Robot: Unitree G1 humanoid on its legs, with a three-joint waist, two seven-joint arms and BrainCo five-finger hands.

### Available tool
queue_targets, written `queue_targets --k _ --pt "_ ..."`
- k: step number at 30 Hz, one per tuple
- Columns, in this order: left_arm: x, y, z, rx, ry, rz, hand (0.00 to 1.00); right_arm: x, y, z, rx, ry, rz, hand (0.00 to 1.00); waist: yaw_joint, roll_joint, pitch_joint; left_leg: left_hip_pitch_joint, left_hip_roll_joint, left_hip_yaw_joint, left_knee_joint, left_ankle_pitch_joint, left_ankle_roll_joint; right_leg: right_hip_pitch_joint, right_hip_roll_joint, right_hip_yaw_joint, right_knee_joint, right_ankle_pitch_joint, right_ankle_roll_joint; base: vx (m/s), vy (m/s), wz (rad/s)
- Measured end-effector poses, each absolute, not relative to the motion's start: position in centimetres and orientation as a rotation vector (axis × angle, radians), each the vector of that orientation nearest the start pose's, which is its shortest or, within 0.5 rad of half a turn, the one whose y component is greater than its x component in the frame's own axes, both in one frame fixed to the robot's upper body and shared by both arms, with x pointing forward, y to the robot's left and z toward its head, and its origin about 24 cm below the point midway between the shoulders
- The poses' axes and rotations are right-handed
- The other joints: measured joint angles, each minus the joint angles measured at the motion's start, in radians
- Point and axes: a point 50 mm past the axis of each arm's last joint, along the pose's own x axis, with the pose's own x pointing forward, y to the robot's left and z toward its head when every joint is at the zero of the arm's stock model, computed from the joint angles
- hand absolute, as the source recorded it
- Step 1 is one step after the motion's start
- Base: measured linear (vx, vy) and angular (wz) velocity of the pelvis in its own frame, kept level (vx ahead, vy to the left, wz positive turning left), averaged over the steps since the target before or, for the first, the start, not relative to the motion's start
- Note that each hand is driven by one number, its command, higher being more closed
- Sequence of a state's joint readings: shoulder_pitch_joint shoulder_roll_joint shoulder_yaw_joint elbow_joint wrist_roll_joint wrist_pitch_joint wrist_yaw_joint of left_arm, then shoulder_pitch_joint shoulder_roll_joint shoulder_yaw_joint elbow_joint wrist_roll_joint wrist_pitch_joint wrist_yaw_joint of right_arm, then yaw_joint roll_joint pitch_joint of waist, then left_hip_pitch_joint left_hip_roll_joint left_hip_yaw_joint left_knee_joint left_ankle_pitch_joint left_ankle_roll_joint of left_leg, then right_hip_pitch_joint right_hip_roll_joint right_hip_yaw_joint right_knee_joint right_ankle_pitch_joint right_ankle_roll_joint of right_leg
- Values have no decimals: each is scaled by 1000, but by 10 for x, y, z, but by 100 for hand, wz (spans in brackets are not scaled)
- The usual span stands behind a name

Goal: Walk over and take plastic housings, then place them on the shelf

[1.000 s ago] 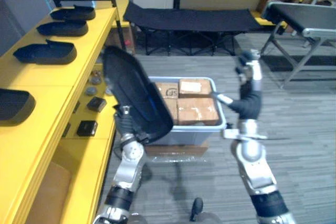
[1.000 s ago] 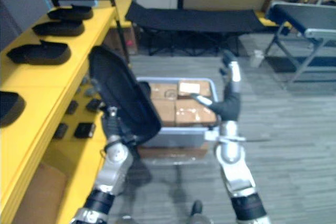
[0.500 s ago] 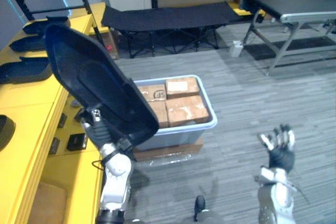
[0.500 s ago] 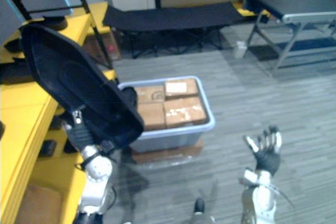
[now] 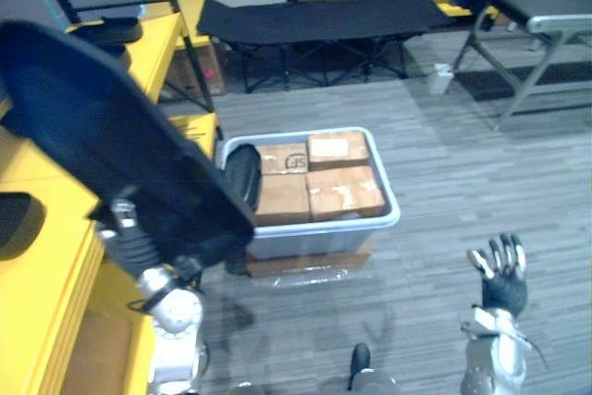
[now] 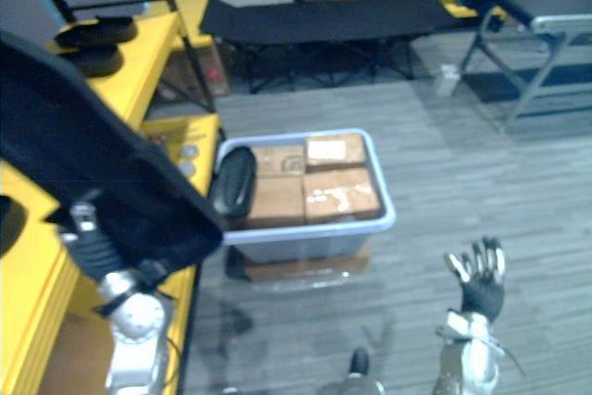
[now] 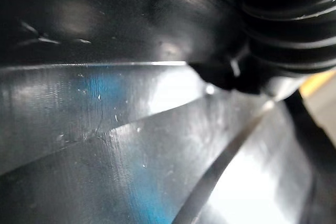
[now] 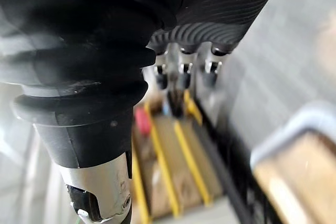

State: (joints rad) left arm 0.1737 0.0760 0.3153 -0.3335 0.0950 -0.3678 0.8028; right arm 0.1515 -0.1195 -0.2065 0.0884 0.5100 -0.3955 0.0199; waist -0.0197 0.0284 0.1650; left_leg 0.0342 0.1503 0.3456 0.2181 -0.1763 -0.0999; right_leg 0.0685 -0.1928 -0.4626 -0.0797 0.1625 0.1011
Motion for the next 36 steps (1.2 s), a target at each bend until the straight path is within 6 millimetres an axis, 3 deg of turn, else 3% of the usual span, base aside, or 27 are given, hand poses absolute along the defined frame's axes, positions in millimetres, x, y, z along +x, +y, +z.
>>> queue_targets --k 2,4,5,6,10,11,14,19,22,25,27,33,36 --pt "147 274 130 131 -678 1173 100 225 -221 45 285 -270 -227 0 45 -1 0 1 -19 -48 -21 17 4 23 -8 -49 0 -8 9 73 18 87" --pt "120 287 134 201 -690 1279 100 249 -190 60 298 -299 -99 0 119 1 -2 0 -42 -120 -45 34 12 59 -19 -118 0 -11 12 67 66 88" --pt "113 289 134 217 -685 1304 100 254 -184 64 303 -303 -73 0 135 1 -2 0 -45 -134 -49 36 14 68 -20 -132 -1 -12 12 61 81 84" --pt "99 292 131 249 -659 1350 100 262 -171 68 302 -296 -24 0 174 -1 -3 0 -57 -166 -56 40 19 88 -25 -162 -1 -12 12 67 92 74" --pt "70 293 120 262 -594 1413 100 273 -136 67 294 -217 65 0 261 -25 -11 -2 -87 -244 -76 50 30 128 -47 -219 -1 -12 13 70 110 67" --pt "66 291 119 254 -587 1401 100 274 -128 61 309 -181 78 0 268 -36 -17 -3 -94 -256 -77 50 31 137 -52 -225 -1 -12 13 68 105 38" --pt "69 287 120 245 -597 1329 100 271 -122 54 303 -127 83 0 275 -61 -28 -6 -105 -257 -79 49 33 136 -62 -224 -1 -12 13 49 100 6" --pt "73 286 121 243 -592 1264 100 265 -132 43 284 -84 64 0 246 -87 -40 -17 -104 -232 -66 42 40 116 -67 -211 0 -26 14 -11 24 -17" --pt "73 287 121 238 -584 1274 100 265 -147 44 273 -95 64 0 236 -75 -33 -39 -80 -201 25 -8 40 110 -60 -178 29 -71 29 -36 -8 -25" --pt "81 287 120 16 -634 1182 100 257 -166 38 253 -85 33 0 194 -64 -21 -85 -45 -178 103 -33 57 151 -37 -244 36 -91 34 -58 -47 42" --pt "93 282 121 -95 -682 1119 100 247 -178 28 247 -51 -9 0 185 -64 -20 -94 -22 -125 124 -32 56 175 -35 -290 46 -104 46 -10 -26 81" --pt "115 262 127 -187 -724 933 100 243 -178 25 244 -46 32 0 171 -63 -8 -89 -63 -166 63 11 54 157 -92 -326 163 -171 48 8 53 35" --pt "138 242 138 -203 -765 721 100 237 -181 21 242 -39 15 0 140 -76 10 -101 -110 -239 24 49 64 129 -121 -214 258 -268 -25 1 92 84"
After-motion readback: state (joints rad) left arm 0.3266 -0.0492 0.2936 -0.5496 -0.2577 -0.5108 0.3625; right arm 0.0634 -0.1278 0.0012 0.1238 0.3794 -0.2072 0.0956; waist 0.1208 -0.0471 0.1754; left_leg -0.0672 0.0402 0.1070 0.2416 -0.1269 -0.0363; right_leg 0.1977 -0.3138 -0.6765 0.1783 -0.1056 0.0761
